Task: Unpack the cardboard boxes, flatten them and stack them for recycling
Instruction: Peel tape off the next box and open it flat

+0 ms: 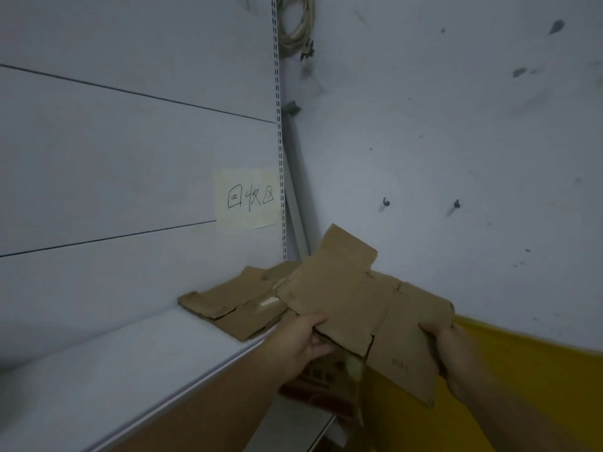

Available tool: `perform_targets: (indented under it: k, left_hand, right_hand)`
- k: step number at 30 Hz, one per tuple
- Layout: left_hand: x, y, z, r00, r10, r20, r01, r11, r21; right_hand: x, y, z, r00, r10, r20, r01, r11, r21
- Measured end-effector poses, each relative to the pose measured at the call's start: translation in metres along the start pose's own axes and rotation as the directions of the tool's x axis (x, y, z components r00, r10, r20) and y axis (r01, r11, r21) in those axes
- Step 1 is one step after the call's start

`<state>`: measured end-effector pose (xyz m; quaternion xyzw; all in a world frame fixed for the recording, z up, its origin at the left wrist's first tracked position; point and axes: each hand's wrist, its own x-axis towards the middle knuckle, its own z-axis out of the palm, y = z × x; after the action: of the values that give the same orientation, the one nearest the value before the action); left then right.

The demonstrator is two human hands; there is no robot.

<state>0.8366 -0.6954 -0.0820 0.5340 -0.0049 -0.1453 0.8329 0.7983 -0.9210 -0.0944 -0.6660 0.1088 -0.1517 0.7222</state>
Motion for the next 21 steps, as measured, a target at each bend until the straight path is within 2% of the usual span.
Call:
perform_targets:
  k: [4,9,16,21]
  left_hand:
    - [0.03,0.007,-0.008,0.99,0.04,-0.137,-0.04,0.999,-0.002]
    - [0.064,0.034,-0.032,0.981,0.067,-0.182,-0.076,0.996,-0.04]
    - [0.121,0.089,-0.081,0.976,0.075,-0.203,-0.102,0.987,-0.125]
    - [0.171,0.106,-0.084,0.966,0.087,-0.242,-0.119,0.986,-0.12]
  right_hand:
    - [0.044,0.005,0.014,0.989,0.095,0.112,-0.1,0.994,0.039]
    - [0.113,0.002,0.064,0.968,0.171,0.184,-0.184,0.981,0.055]
    - [0.206,-0.009,0.107,0.959,0.079,0.271,-0.079,0.997,-0.011]
    - [0.274,-0.019,0.122,0.928,0.118,0.353,-0.147,0.988,0.057]
